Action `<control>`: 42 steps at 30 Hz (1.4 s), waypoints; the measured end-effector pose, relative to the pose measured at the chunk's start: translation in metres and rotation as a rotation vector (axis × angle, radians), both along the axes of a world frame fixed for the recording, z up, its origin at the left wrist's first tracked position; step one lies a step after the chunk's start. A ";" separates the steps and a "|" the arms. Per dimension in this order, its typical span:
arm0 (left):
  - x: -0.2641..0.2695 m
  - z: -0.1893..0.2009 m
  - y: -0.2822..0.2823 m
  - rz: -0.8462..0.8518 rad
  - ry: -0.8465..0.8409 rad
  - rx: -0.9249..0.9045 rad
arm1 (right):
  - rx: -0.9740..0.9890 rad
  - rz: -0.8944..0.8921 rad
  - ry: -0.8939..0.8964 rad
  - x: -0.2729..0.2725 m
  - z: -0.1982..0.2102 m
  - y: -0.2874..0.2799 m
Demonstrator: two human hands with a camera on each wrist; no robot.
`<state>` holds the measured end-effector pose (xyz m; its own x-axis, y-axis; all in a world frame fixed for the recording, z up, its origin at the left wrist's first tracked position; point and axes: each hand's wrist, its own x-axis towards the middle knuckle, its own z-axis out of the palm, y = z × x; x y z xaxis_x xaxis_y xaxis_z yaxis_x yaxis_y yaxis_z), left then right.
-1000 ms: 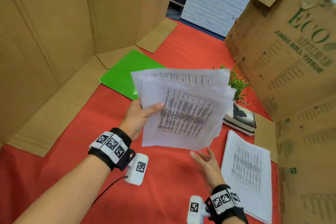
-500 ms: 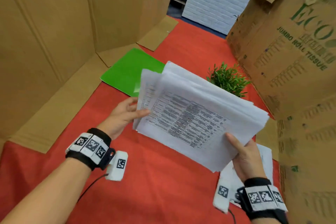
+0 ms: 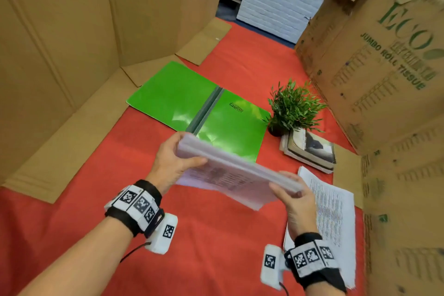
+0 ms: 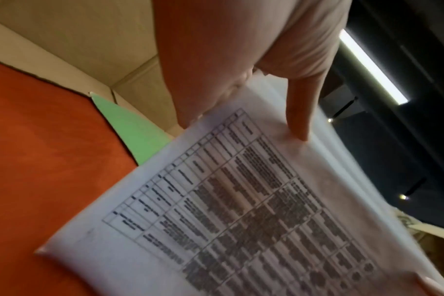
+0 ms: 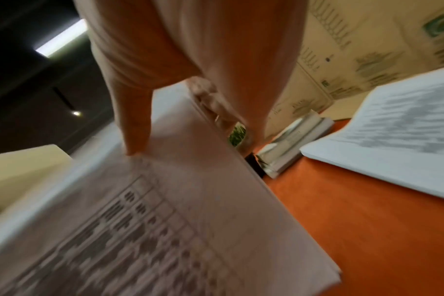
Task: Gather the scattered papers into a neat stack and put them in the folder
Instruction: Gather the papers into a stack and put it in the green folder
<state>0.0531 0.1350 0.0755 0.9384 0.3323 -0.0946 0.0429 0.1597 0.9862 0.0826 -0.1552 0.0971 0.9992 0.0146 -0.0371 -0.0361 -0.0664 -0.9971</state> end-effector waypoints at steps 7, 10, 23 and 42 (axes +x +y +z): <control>-0.001 -0.016 -0.003 -0.083 0.052 0.088 | -0.429 -0.040 -0.127 -0.001 -0.004 0.001; 0.012 -0.002 -0.008 -0.149 -0.014 0.181 | -0.857 0.029 -0.336 0.005 0.018 0.000; 0.067 0.042 -0.140 -0.103 -0.089 0.635 | -0.301 -0.301 0.115 -0.046 0.019 -0.085; 0.104 -0.093 -0.356 -0.412 0.664 0.707 | -0.843 -0.439 0.708 0.059 -0.111 -0.260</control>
